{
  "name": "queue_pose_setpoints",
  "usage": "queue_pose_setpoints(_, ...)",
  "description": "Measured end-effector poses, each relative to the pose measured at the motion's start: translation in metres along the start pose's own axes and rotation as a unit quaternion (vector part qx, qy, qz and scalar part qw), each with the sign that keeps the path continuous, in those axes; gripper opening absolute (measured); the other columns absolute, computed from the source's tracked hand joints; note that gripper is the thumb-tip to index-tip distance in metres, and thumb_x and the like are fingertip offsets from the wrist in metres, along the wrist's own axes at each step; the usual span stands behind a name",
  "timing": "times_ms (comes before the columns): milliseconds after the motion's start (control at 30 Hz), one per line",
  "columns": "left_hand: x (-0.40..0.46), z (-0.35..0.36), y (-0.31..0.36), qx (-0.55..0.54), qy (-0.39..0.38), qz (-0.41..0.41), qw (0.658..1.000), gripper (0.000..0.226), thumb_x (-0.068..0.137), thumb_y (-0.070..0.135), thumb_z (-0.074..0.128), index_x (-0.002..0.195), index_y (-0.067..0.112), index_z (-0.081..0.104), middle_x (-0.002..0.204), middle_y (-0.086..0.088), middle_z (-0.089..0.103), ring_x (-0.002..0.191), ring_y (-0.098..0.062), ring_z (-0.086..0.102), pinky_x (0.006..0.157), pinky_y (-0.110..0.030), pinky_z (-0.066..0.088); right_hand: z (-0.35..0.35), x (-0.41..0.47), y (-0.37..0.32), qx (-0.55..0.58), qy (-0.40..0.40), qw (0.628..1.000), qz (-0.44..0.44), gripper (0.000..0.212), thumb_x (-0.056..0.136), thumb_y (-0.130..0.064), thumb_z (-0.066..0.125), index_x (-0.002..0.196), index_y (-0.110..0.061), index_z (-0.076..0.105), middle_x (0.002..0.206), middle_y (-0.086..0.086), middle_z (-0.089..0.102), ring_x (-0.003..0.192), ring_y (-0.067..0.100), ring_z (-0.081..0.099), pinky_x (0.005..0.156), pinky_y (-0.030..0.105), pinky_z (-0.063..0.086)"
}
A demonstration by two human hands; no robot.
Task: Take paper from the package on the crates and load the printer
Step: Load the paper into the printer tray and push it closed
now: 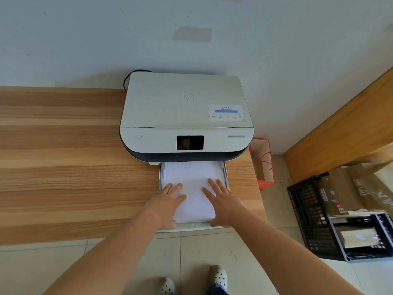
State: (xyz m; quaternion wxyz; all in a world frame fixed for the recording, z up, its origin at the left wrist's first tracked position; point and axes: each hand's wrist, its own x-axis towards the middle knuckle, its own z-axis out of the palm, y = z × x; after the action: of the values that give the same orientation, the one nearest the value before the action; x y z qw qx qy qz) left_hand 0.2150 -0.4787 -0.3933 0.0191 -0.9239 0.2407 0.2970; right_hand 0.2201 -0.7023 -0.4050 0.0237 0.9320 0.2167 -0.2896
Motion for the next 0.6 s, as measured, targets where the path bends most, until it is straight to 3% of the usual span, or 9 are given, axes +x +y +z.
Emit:
queue_pose_setpoints(133,0.003,0.0,0.003,-0.013,0.001,-0.008,1.0,0.082,0.082,0.031,0.064,0.149,0.028,0.016,0.16,-0.001,-0.009,0.146,-0.028,-0.004,0.11,-0.041,0.032,0.001,-0.005,-0.001,0.02,-0.001,1.0,0.011,0.101,0.081,-0.045,0.067,0.153,-0.025,-0.002,0.16,0.003,-0.021,0.147,0.025,-0.017,0.117,0.045,0.016)
queue_pose_setpoints(267,-0.001,0.0,0.0,-0.042,-0.009,-0.006,0.999,0.088,0.082,0.03,0.066,0.15,0.03,0.01,0.16,0.0,-0.013,0.146,-0.026,-0.009,0.115,-0.04,0.022,-0.005,-0.008,0.001,0.037,-0.011,0.999,0.003,0.096,0.083,-0.045,0.065,0.153,-0.024,0.003,0.162,0.0,-0.014,0.148,0.022,-0.009,0.115,0.046,0.022)
queue_pose_setpoints(400,-0.011,-0.001,-0.007,-0.081,0.024,-0.011,0.996,0.088,0.085,0.043,0.062,0.151,0.031,0.005,0.16,0.005,-0.012,0.146,-0.02,-0.011,0.116,-0.038,0.017,-0.026,-0.006,0.009,0.134,0.044,0.99,0.015,0.076,0.088,-0.045,0.057,0.151,-0.027,0.019,0.161,-0.003,0.011,0.146,0.019,0.013,0.108,0.045,0.038)
queue_pose_setpoints(500,-0.018,-0.006,-0.015,-0.177,0.079,-0.078,0.978,0.072,0.091,0.044,0.053,0.15,0.025,0.017,0.16,0.003,0.004,0.146,-0.019,0.003,0.116,-0.036,0.019,-0.039,0.004,0.025,0.22,0.101,0.967,0.083,0.055,0.092,-0.04,0.052,0.143,-0.022,0.038,0.15,-0.001,0.035,0.135,0.021,0.036,0.105,0.041,0.041)
queue_pose_setpoints(600,-0.017,-0.011,-0.025,-0.253,0.13,-0.169,0.944,0.058,0.093,0.042,0.051,0.143,0.02,0.034,0.149,-0.001,0.032,0.136,-0.021,0.03,0.109,-0.037,0.032,-0.045,0.018,0.047,0.284,0.116,0.937,0.169,0.036,0.094,-0.035,0.047,0.122,-0.015,0.055,0.119,0.005,0.056,0.104,0.024,0.056,0.086,0.04,0.051)
